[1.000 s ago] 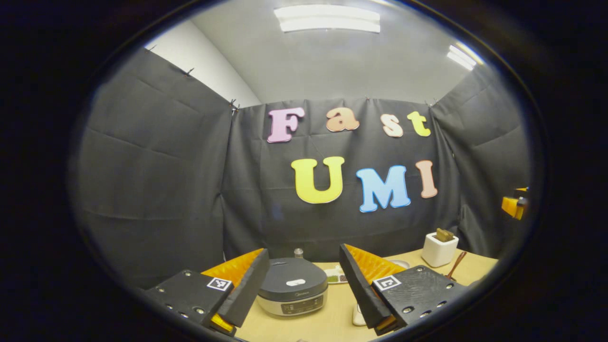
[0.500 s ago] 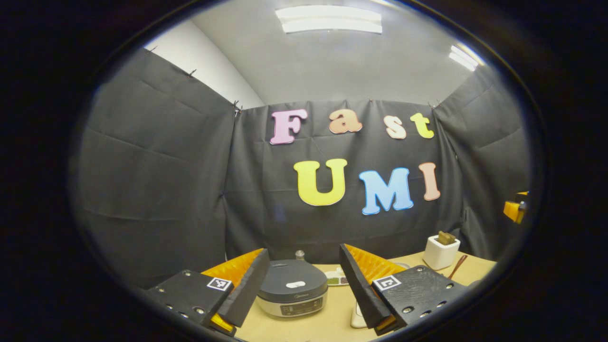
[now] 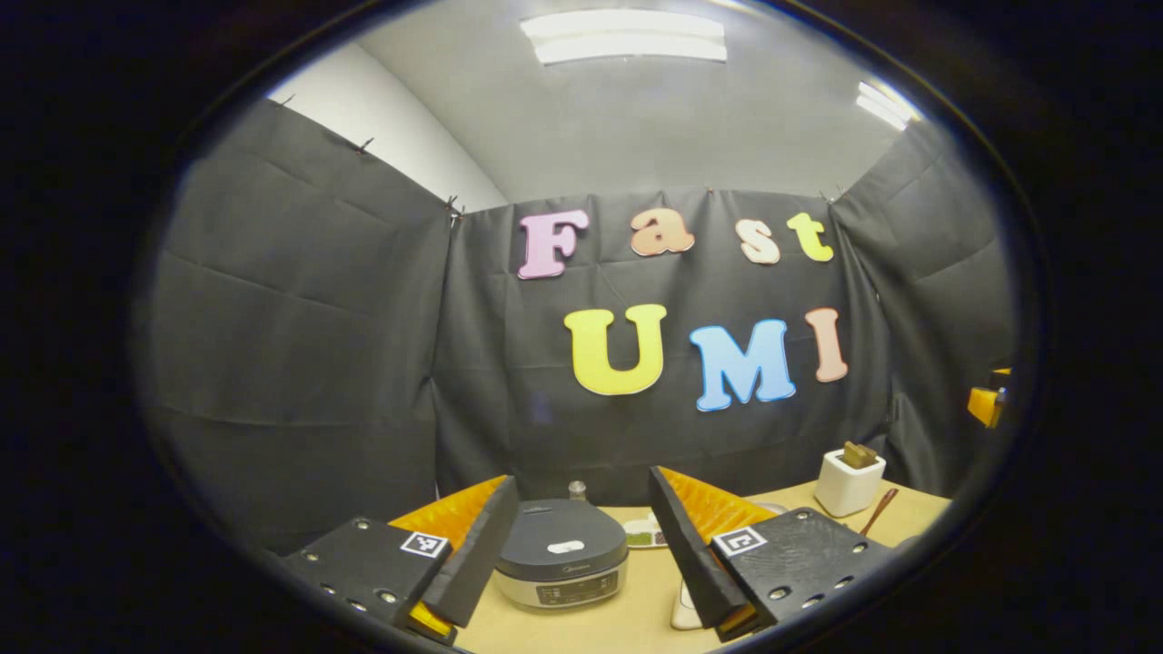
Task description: Close the left gripper, press the button to open the rice cooker; take a wooden spoon from the chopstick holder with the right hand, scoop a spoonful of rice and pour it into the rice cooker, then put the wooden spoon back into the chopstick holder.
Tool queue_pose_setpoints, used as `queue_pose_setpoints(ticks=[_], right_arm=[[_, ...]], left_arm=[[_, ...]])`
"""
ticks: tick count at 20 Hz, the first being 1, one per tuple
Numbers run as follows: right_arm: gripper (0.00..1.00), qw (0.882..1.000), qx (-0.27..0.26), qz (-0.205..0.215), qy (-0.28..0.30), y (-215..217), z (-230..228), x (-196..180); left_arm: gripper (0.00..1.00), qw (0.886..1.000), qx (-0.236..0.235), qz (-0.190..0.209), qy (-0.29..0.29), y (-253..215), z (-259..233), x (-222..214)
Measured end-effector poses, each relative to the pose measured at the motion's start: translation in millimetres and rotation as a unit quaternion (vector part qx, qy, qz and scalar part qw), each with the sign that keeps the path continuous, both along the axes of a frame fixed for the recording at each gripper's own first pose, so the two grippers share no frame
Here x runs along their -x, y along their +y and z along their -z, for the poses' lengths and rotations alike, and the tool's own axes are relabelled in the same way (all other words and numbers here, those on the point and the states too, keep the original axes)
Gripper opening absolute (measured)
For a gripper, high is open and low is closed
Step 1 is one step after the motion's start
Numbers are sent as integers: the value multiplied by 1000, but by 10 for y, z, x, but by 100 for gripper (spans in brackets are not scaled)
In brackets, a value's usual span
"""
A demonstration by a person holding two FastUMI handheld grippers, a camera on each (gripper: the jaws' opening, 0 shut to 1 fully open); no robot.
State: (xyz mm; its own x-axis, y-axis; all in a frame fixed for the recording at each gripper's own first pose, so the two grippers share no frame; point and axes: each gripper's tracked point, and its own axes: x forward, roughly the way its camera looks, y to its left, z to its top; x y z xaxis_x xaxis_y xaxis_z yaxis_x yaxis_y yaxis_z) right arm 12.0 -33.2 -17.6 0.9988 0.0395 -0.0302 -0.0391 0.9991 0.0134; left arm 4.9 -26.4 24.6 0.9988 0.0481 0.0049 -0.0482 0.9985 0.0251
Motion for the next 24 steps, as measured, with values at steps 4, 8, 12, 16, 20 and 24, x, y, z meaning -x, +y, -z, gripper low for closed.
queue_pose_setpoints(ticks=[4,8,12,16,20,24], right_arm=[[98,1000,-3,-6,3,-82,55,-39],[98,1000,-9,-15,4,-189,100,-66],[98,1000,-14,-26,2,-273,156,-85],[98,999,-23,-28,8,-287,225,-95],[99,1000,-16,-20,15,-264,280,-142],[98,1000,-18,4,14,-223,258,-232]], left_arm=[[71,1000,-10,-10,-9,-82,-76,2],[57,1000,-18,-14,-17,-234,-161,42],[34,999,-21,-34,-24,-223,-204,54],[5,998,-22,-53,-25,-63,-237,-40],[3,999,-14,-46,-19,89,-168,-274],[0,1000,4,-26,-11,207,-28,-661]])
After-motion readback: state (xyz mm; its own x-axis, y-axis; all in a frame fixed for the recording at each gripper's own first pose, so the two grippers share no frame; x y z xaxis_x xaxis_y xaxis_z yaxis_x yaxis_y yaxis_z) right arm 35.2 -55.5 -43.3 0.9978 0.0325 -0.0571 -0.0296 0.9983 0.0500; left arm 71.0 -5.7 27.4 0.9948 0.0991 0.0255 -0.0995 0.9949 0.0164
